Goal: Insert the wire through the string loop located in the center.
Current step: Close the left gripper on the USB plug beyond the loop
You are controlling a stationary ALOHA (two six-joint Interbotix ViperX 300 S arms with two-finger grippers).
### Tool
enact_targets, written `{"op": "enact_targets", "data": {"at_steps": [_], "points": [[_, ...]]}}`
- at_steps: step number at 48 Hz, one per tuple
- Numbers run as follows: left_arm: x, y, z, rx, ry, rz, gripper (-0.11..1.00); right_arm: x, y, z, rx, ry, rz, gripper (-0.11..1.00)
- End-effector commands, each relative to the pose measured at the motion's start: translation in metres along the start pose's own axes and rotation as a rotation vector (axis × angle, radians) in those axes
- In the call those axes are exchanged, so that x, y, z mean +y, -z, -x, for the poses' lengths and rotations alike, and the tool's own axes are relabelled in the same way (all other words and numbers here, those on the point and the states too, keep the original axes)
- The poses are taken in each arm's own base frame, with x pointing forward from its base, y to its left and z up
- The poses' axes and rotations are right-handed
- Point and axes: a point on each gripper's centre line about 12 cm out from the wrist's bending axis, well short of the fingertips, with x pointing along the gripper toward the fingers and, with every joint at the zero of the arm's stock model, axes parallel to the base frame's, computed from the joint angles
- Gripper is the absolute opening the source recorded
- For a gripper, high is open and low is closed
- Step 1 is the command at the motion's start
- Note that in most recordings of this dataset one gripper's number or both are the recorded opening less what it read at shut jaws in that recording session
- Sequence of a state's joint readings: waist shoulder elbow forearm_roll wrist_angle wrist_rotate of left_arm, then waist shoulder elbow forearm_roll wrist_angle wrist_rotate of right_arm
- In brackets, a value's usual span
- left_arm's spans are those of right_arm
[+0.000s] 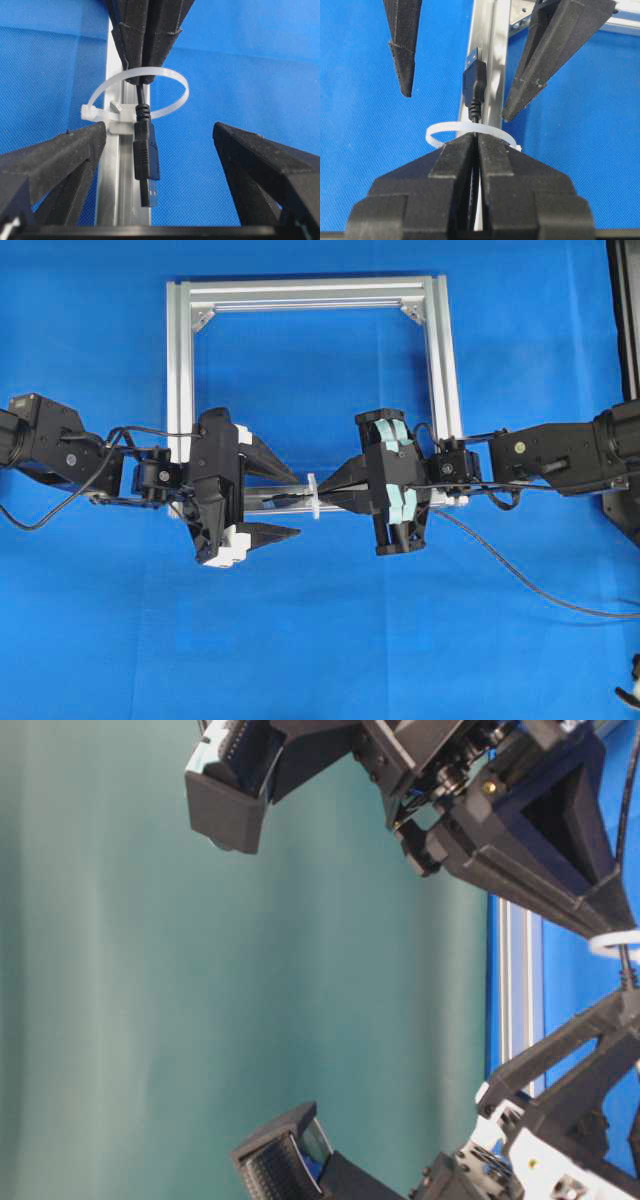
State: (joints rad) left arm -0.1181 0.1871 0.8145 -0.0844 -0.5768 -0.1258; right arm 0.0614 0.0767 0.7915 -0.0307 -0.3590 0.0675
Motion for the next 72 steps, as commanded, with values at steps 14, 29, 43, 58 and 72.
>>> {"op": "enact_targets", "data": {"at_steps": [14,29,43,58,72], "points": [[-0.0028,-0.0110,-0.0003,-0.034,0.008,0.002,0.91,0.0005,-0.0119,0.0008,-0.038,-0.002,0.000,-0.02],[-0.0029,-0.0116,-0.0006,-0.036,0.008,0.002,0.91,0.0005,-0.0119,0.0008,-0.038,-0.002,0.000,-0.02],[-0.0034,-0.0111,-0.0003,-0.036,0.009,0.000,0.43,0.0005,-0.0125,0.0006,-0.040,-0.002,0.000,-0.02],[-0.0035,-0.0115,-0.0008,-0.033,0.009,0.000,0.08,0.0000,-0.0119,0.0008,-0.038,-0.001,0.003,-0.02],[-0.0035,-0.0115,-0.0008,-0.033,0.009,0.000,0.08,0.0006,-0.0121,0.0006,-0.037,-0.002,0.000,-0.02]]}}
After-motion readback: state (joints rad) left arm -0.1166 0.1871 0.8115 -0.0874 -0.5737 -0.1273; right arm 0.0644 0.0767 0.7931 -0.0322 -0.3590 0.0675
